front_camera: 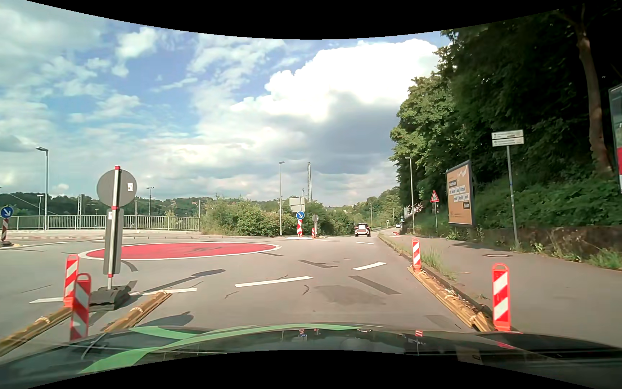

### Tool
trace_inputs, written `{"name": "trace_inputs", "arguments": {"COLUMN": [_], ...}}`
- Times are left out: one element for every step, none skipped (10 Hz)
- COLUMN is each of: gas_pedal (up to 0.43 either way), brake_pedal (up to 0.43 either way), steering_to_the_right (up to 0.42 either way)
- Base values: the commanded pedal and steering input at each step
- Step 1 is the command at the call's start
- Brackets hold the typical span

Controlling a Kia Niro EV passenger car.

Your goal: Follow the waypoints while adhering to traffic rules and regulations

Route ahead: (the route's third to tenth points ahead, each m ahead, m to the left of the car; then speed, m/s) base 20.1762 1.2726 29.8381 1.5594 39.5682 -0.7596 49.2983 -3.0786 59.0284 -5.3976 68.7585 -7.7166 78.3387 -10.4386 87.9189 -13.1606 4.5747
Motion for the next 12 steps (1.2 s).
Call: {"name": "trace_inputs", "arguments": {"gas_pedal": [0.059,0.059,0.059,0.059,0.059,0.039,0.028,0.028,0.028,0.028,0.028,0.039], "brake_pedal": [0.0,0.0,0.0,0.0,0.0,0.0,0.0,0.0,0.0,0.0,0.0,0.0], "steering_to_the_right": [-0.02,-0.017,-0.013,-0.01,-0.006,-0.001,0.002,0.004,0.004,0.006,0.007,0.01]}}
